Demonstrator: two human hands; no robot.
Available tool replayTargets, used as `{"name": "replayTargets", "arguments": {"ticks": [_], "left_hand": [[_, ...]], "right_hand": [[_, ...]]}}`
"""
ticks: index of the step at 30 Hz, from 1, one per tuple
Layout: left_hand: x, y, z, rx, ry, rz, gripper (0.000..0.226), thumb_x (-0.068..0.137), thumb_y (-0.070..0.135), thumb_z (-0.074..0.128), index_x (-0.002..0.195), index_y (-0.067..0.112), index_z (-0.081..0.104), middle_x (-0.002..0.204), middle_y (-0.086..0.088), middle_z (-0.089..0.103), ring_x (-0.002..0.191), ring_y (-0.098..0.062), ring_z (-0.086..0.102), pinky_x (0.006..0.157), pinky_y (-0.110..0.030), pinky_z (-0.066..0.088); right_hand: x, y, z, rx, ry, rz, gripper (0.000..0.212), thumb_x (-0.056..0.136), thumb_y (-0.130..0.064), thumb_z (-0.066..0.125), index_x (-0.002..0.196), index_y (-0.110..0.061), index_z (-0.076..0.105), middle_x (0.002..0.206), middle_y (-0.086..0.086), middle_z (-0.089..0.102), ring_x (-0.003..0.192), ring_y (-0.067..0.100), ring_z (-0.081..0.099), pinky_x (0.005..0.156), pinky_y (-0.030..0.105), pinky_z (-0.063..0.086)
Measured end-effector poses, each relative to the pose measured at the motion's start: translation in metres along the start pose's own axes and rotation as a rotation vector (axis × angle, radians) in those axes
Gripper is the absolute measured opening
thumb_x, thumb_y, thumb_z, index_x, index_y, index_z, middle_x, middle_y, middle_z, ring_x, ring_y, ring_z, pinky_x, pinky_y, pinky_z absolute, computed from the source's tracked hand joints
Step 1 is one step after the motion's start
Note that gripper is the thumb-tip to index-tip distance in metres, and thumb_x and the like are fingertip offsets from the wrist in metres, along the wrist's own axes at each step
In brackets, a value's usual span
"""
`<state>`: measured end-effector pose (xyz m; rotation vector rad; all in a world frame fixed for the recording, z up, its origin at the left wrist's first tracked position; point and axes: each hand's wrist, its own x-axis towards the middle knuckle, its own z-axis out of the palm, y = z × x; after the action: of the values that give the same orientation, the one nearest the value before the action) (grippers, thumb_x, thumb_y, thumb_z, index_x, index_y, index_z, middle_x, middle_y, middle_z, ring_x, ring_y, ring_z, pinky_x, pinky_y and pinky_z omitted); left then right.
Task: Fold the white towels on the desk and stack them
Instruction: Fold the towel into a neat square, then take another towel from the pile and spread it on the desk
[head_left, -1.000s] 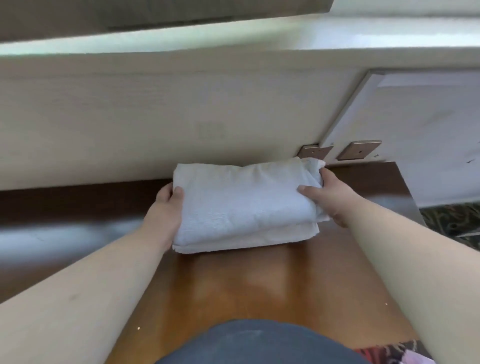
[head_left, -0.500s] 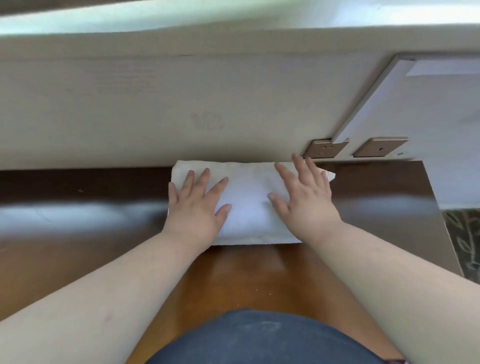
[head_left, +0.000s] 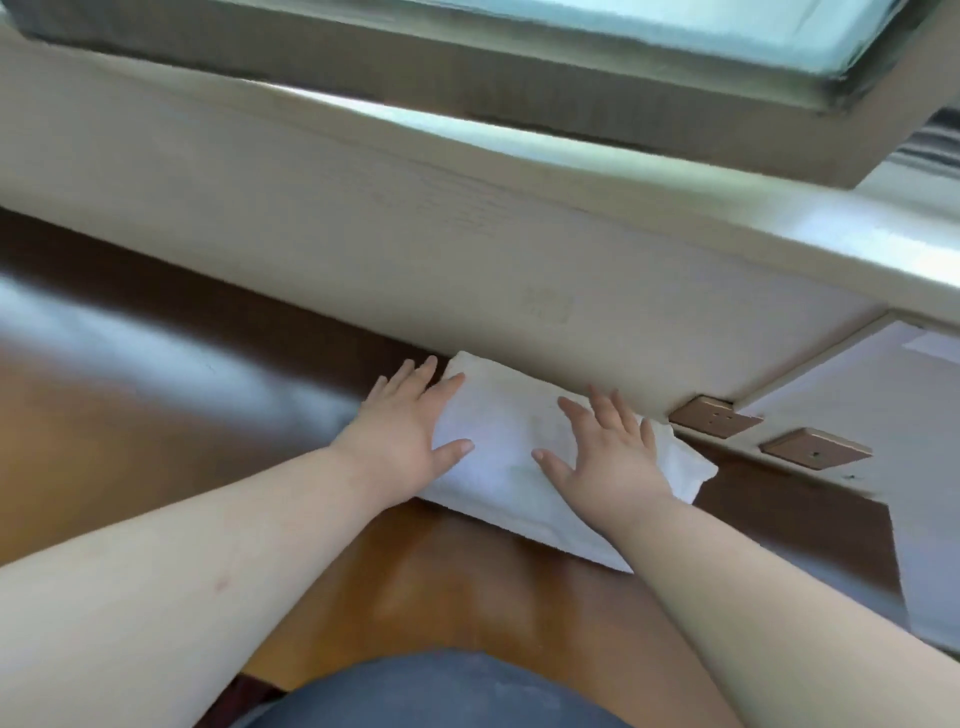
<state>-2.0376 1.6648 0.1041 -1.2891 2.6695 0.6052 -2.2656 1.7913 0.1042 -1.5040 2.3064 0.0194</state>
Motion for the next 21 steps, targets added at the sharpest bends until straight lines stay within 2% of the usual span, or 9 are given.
{"name": "replayTargets", "arguments": {"ticks": [3,8,11,13,16,18,21], "left_hand": [[-0.050,-0.040,-0.037,0.045,0.057,-0.116,0.076,0.093,0.060,0.047,0.157,0.034,0.014,0.167,-0.002,0.007,0.153,-0.024,0.003,0.123,-0.040,0.006],[-0.177,-0.123,-0.112,0.213,0.028,-0.447,0.065,0.094,0.060,0.047,0.151,0.034,0.030,0.161,-0.003,0.024,0.146,-0.026,0.026,0.118,-0.042,0.025],[-0.280,-0.171,-0.159,0.038,0.114,-0.660,0.060,0.093,0.058,0.051,0.147,0.037,0.037,0.153,0.004,0.034,0.130,-0.021,0.048,0.106,-0.035,0.040],[-0.359,-0.197,-0.190,-0.048,0.167,-0.739,0.056,0.092,0.059,0.052,0.144,0.040,0.040,0.147,0.008,0.039,0.119,-0.015,0.055,0.097,-0.030,0.045],[-0.472,-0.245,-0.246,0.022,0.212,-0.827,0.053,0.090,0.058,0.054,0.140,0.043,0.043,0.140,0.011,0.046,0.115,-0.013,0.056,0.093,-0.029,0.047],[-0.536,-0.283,-0.287,0.077,0.286,-0.889,0.053,0.090,0.057,0.054,0.140,0.042,0.045,0.139,0.011,0.050,0.118,-0.014,0.056,0.098,-0.033,0.047],[-0.602,-0.339,-0.333,0.075,0.436,-0.969,0.049,0.090,0.056,0.055,0.136,0.040,0.049,0.136,0.010,0.055,0.119,-0.014,0.056,0.101,-0.036,0.046]], "right_hand": [[0.010,-0.071,-0.022,-0.037,-0.024,-0.221,0.078,0.088,-0.075,0.034,0.156,-0.037,0.025,0.169,0.001,0.013,0.156,0.025,-0.003,0.124,0.053,0.001],[0.007,-0.231,-0.059,-0.198,-0.046,-0.548,0.074,0.090,-0.069,0.049,0.154,-0.034,0.033,0.168,0.001,0.017,0.156,0.028,0.002,0.124,0.055,0.009],[-0.021,-0.344,-0.080,-0.316,-0.052,-0.727,0.075,0.090,-0.070,0.050,0.155,-0.035,0.033,0.168,0.000,0.016,0.156,0.027,0.001,0.123,0.054,0.010],[-0.054,-0.424,-0.097,-0.363,-0.063,-0.854,0.075,0.090,-0.072,0.050,0.154,-0.036,0.034,0.167,-0.002,0.019,0.156,0.026,0.004,0.123,0.053,0.013],[-0.115,-0.551,-0.127,-0.372,-0.051,-1.039,0.074,0.087,-0.074,0.052,0.150,-0.037,0.039,0.157,-0.008,0.037,0.149,0.024,0.028,0.118,0.044,0.031],[-0.159,-0.637,-0.140,-0.337,-0.026,-1.143,0.071,0.085,-0.074,0.053,0.146,-0.038,0.043,0.148,-0.008,0.048,0.135,0.021,0.048,0.104,0.036,0.043],[-0.213,-0.754,-0.144,-0.282,0.026,-1.263,0.068,0.088,-0.069,0.054,0.146,-0.035,0.044,0.145,-0.003,0.054,0.131,0.024,0.053,0.100,0.034,0.044]]}}
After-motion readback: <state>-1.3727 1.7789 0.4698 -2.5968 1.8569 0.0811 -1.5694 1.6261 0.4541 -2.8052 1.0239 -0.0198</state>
